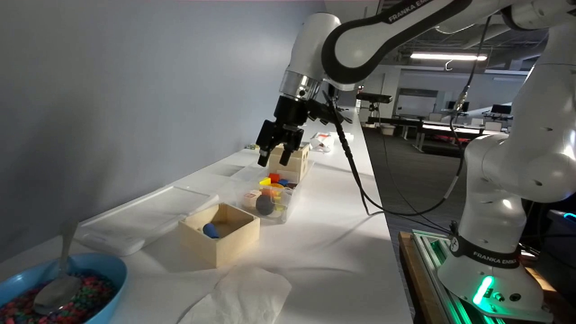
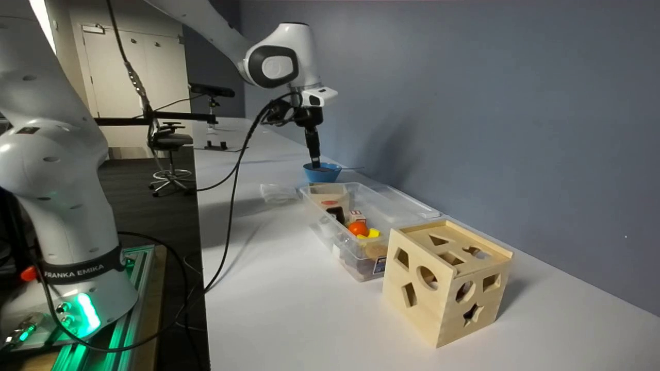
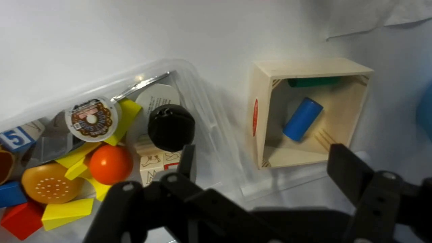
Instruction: Remove the blue object from the box
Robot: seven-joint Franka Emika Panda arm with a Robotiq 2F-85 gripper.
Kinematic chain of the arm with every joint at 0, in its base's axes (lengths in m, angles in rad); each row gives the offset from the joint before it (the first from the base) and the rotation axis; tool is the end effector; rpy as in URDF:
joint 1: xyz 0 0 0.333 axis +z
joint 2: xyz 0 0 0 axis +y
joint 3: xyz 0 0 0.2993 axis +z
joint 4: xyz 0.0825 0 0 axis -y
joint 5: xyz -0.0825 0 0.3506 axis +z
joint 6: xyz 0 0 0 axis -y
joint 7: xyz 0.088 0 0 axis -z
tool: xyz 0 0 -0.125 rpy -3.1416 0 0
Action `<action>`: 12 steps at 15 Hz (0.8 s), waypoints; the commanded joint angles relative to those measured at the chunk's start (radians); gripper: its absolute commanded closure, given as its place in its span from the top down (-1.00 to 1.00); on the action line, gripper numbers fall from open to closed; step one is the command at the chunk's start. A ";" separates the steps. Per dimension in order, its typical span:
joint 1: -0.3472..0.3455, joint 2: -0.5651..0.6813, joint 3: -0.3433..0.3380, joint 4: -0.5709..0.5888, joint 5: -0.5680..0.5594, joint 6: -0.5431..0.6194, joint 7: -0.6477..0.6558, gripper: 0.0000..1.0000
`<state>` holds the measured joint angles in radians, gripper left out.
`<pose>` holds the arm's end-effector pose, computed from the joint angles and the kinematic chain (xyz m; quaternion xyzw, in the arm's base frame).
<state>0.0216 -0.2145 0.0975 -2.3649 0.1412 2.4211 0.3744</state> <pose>0.4701 0.0594 0.4227 -0.9750 0.1715 -0.1201 0.0744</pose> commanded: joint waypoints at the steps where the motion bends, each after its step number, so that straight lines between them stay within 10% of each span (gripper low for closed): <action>1: 0.006 0.028 -0.004 0.022 -0.001 -0.002 0.001 1.00; 12: 0.025 0.202 0.048 0.171 -0.068 -0.045 0.201 1.00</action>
<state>0.0285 -0.1123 0.1254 -2.2980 0.1203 2.4148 0.4729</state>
